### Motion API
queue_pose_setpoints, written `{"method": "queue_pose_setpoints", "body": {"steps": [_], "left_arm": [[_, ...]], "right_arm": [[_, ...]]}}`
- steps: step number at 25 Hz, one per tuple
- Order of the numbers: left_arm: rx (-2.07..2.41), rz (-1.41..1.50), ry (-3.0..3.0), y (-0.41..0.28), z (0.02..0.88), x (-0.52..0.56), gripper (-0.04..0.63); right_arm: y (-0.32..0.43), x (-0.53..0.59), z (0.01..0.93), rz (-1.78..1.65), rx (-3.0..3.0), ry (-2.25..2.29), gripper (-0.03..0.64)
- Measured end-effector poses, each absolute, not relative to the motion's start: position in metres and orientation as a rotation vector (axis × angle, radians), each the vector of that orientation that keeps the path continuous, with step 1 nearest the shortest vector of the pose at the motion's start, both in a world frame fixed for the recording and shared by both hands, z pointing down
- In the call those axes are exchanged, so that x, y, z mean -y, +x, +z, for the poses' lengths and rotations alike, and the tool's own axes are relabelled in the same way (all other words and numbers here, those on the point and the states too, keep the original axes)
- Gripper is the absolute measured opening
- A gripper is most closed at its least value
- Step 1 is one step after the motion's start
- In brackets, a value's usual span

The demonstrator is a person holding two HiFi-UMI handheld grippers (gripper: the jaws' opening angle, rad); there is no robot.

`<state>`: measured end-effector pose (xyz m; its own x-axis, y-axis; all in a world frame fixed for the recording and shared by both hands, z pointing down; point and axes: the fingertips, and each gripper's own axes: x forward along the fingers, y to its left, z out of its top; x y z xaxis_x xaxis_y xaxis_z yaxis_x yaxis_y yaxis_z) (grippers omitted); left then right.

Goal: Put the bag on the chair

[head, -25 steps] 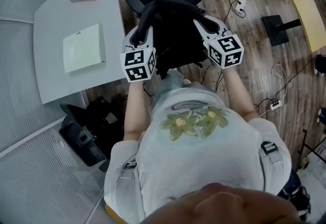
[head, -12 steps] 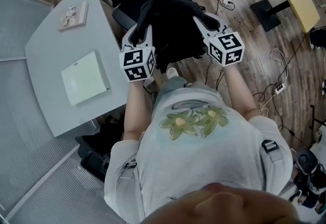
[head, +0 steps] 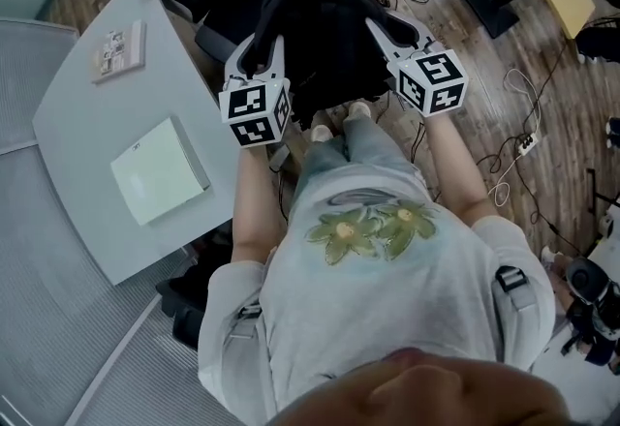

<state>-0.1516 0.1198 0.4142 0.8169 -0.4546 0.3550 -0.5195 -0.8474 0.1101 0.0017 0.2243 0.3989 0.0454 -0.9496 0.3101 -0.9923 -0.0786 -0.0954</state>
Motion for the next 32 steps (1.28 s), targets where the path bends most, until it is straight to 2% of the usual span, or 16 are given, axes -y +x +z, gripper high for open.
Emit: {"method": "queue_pose_setpoints", "body": {"steps": [17, 32], "left_arm": [[0.878, 0.537, 2.728, -0.08, 0.43, -0.086, 0.135], [1.131, 0.446, 2.629, -0.018, 0.426, -0.052, 0.135]], "right_arm": [[0.086, -0.176, 0.423, 0.558, 2.154, 2.037, 0.083], [0.164, -0.105, 0.413, 0.445, 2.337, 1.807, 0.084]]}}
